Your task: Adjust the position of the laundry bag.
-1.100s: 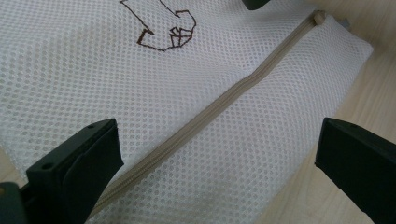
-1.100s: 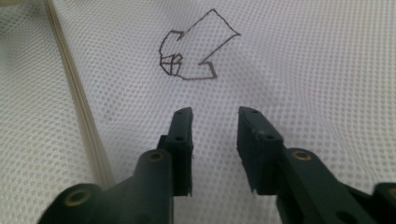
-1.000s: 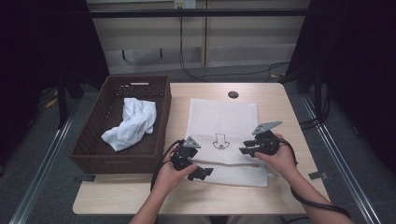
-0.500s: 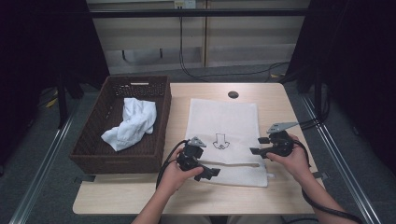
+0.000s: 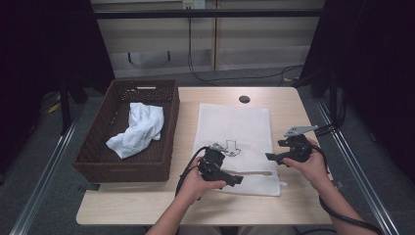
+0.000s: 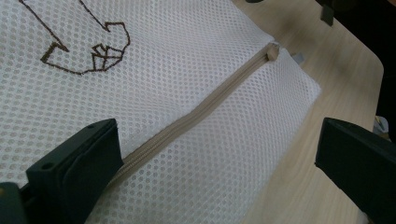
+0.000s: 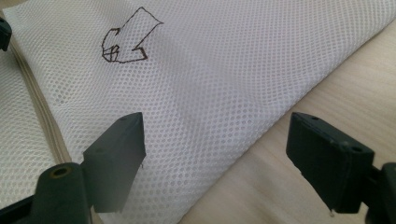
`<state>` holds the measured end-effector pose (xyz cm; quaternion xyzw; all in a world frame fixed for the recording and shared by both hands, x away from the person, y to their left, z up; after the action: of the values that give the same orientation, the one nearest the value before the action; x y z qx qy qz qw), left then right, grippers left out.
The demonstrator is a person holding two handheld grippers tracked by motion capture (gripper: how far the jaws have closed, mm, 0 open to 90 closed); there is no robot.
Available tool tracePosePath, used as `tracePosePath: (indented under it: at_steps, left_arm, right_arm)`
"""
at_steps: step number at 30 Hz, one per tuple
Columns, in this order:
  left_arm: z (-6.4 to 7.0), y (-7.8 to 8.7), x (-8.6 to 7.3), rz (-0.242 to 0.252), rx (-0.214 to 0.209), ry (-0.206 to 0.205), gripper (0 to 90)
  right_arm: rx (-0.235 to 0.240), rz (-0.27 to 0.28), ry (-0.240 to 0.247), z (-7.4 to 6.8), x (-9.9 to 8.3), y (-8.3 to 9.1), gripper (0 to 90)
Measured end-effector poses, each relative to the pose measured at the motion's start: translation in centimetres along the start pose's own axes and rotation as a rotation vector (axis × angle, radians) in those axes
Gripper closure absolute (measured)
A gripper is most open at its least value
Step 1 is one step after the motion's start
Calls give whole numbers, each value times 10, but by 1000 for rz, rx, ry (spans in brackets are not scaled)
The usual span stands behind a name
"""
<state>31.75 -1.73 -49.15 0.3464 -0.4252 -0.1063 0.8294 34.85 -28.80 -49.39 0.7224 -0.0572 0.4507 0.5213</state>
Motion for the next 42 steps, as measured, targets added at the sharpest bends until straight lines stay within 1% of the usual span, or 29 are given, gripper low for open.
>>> tracePosePath:
  at_steps: [1, 2, 4, 6, 7, 8, 9, 10, 12, 13, 14, 15, 17, 18, 19, 20, 21, 22, 24, 27, 28, 32, 33, 35, 37, 39, 40, 41, 42]
  left_arm:
    - [0, 0, 1, -10, -1, -8, 1]
    - [2, -2, 2, -1, -6, 5, 1]
    - [2, -3, 4, -7, -2, 3, 1]
    - [4, -5, 7, 3, -5, 27, 13]
    - [4, -6, 9, 0, -17, 25, 22]
    - [5, -7, 10, -1, -18, 34, 31]
    - [4, -8, 11, 3, -30, 41, 35]
    - [5, -10, 11, -5, -18, 45, 42]
    - [6, -13, 13, 0, -29, 63, 74]
    - [5, -15, 14, -1, -39, 60, 85]
    - [5, -16, 15, -6, -34, 63, 96]
    - [5, -18, 16, -9, -42, 63, 111]
    - [4, -20, 16, -20, -38, 82, 150]
    - [3, -21, 17, -18, -44, 81, 164]
    - [3, -21, 18, -6, -58, 93, 185]
    - [2, -21, 19, -5, -60, 95, 217]
    - [2, -22, 20, 3, -76, 100, 223]
    - [3, -22, 21, 9, -73, 102, 235]
    - [3, -23, 22, 16, -80, 91, 270]
    - [5, -26, 23, -18, -85, 96, 308]
    - [5, -27, 24, -20, -80, 87, 307]
    - [8, -31, 27, -22, -80, 109, 308]
    - [8, -32, 28, -28, -73, 113, 307]
    - [9, -33, 29, -47, -84, 113, 328]
    - [10, -36, 31, -51, -106, 124, 333]
    - [13, -39, 32, -40, -137, 191, 336]
    - [15, -42, 34, -28, -138, 224, 361]
    - [11, -41, 33, -63, -142, 202, 409]
    - [11, -42, 34, -55, -149, 228, 435]
  right_arm:
    - [-4, 8, 1, 0, 0, 0, 183]
    - [8, 5, -4, 1, 0, 0, 178]
    - [-2, 7, -12, 2, 1, 0, 163]
    - [-8, 6, -12, 2, 2, 0, 156]
    - [-7, 5, -12, 2, 2, 0, 154]
    - [-9, 4, -10, 2, 2, 0, 152]
    - [-9, 5, -11, 2, 2, 0, 152]
    - [-11, 5, -9, 2, 2, 0, 151]
    - [-15, 5, -10, 3, 2, 1, 149]
    - [-14, 4, -12, 3, 2, 1, 148]
    - [-20, 4, -13, 3, 2, 2, 147]
    - [-22, 8, -11, 3, 2, 2, 146]
    - [-27, 11, -15, 4, 3, 3, 145]
    - [-22, 14, -15, 4, 3, 3, 145]
    - [-24, 17, -16, 4, 3, 3, 145]
    - [-26, 16, -15, 5, 3, 4, 144]
    - [-30, 19, -13, 5, 3, 4, 144]
    - [-25, 20, -14, 5, 3, 4, 143]
    - [-29, 20, -14, 5, 3, 4, 143]
    - [-25, 22, -17, 5, 4, 4, 143]
    - [-22, 21, -19, 5, 4, 5, 142]
    - [-20, 24, -18, 5, 4, 5, 141]
    - [-19, 24, -18, 5, 4, 5, 141]
    - [-19, 25, -20, 5, 4, 5, 141]
    - [-22, 24, -22, 5, 4, 5, 139]
    - [-22, 24, -23, 6, 4, 5, 139]
    - [-20, 26, -22, 6, 4, 5, 138]
    - [-24, 29, -20, 6, 4, 5, 138]
    - [-24, 29, -20, 6, 5, 6, 139]
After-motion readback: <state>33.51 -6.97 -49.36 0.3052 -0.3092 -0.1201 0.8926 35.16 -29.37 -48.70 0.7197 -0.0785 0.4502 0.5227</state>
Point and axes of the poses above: each handheld gripper's, and its own axes: y roughly backward along the jaws, x roughly out of its top, z roughly to its right, the point moved 3 cm from there along -y, roughly forward along the jaws, and after that the axes turned 2 degrees about -x, right-handed, at the moved point
